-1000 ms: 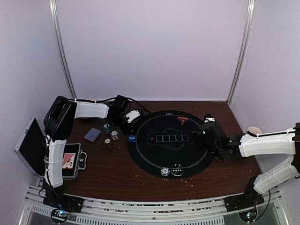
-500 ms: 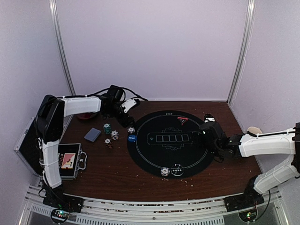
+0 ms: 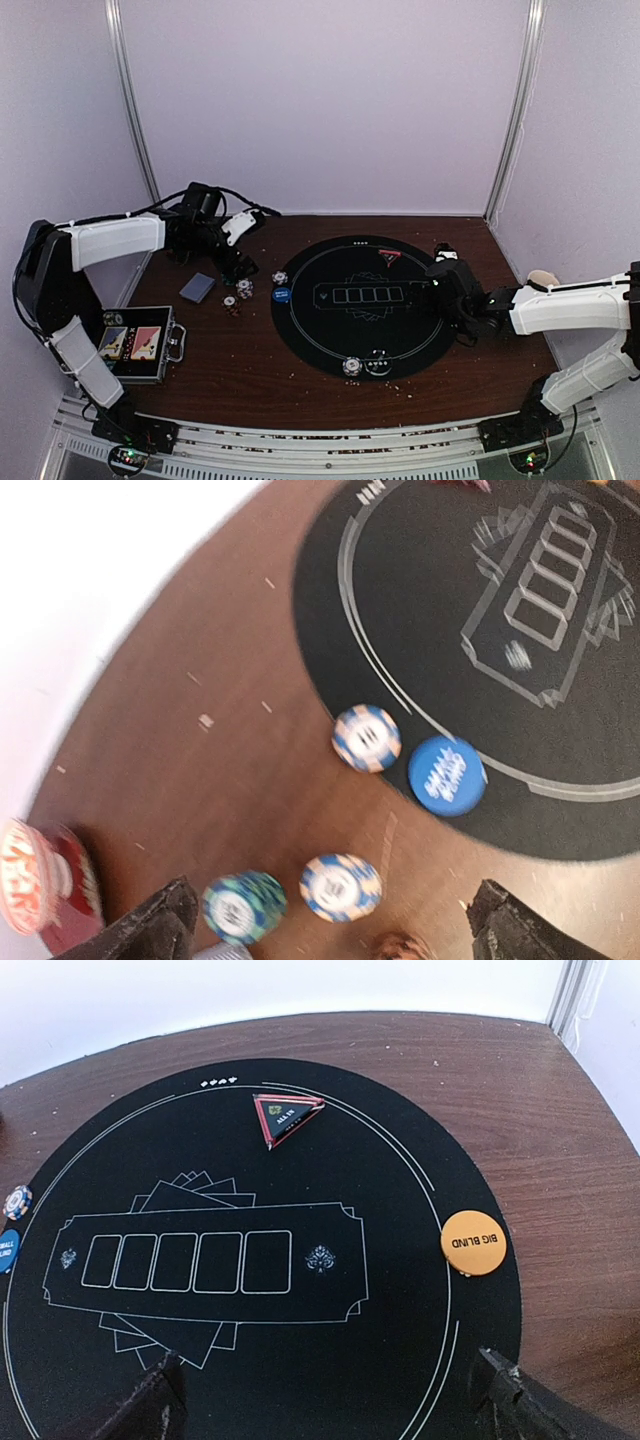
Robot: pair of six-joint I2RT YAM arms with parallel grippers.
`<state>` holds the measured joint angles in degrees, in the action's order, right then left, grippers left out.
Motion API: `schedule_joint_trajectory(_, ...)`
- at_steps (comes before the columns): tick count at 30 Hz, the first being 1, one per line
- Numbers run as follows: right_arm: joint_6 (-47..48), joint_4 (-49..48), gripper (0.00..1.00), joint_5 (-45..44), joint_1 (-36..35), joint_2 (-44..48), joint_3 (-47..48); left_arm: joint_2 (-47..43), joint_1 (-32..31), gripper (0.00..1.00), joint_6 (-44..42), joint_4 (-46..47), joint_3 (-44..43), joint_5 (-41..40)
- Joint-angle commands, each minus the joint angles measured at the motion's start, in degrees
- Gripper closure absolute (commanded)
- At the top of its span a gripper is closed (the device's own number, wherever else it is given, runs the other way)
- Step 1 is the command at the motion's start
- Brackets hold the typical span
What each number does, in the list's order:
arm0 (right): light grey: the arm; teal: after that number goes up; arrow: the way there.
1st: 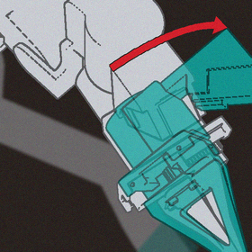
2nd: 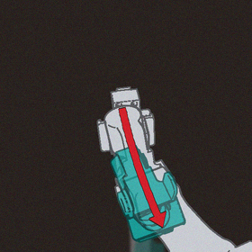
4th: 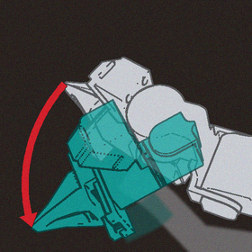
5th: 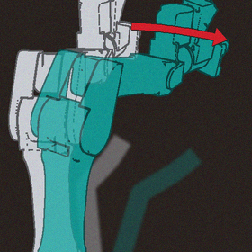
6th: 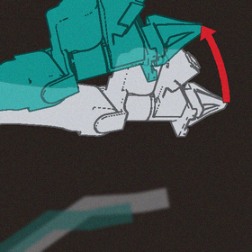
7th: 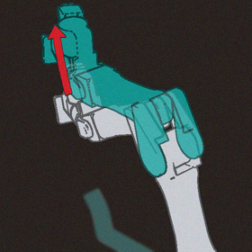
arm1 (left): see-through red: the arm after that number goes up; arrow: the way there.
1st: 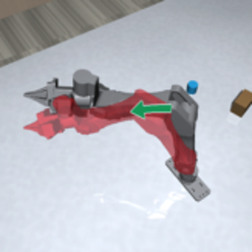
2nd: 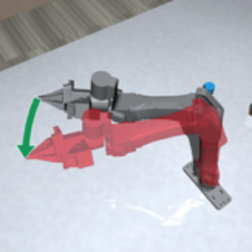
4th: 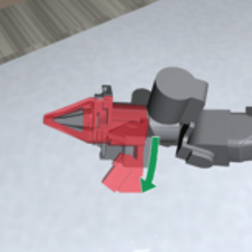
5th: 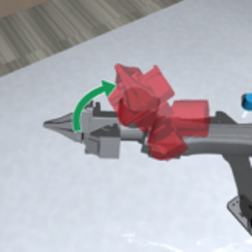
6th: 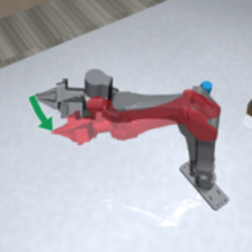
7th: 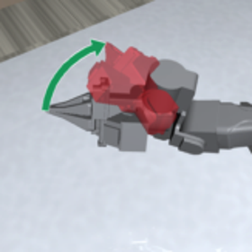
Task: Distribute texas hold em gaming equipment
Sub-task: Pick up the pile of poker chips from the pile of poker chips.
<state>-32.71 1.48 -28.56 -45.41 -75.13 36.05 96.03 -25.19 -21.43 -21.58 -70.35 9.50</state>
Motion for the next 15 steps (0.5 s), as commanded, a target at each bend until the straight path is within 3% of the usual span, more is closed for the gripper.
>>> schedule_joint_trajectory(1,0.66,-0.73,0.00,-0.23,-0.39,0.65,0.19,-3.84,2.07,0.03,-2.99,0.58,5.32,4.48)
schedule_joint_trajectory(15,0.79,-0.66,0.00,-0.21,-0.48,0.01,0.50,-0.20,2.91,0.09,-5.38,2.42,7.29,5.78)
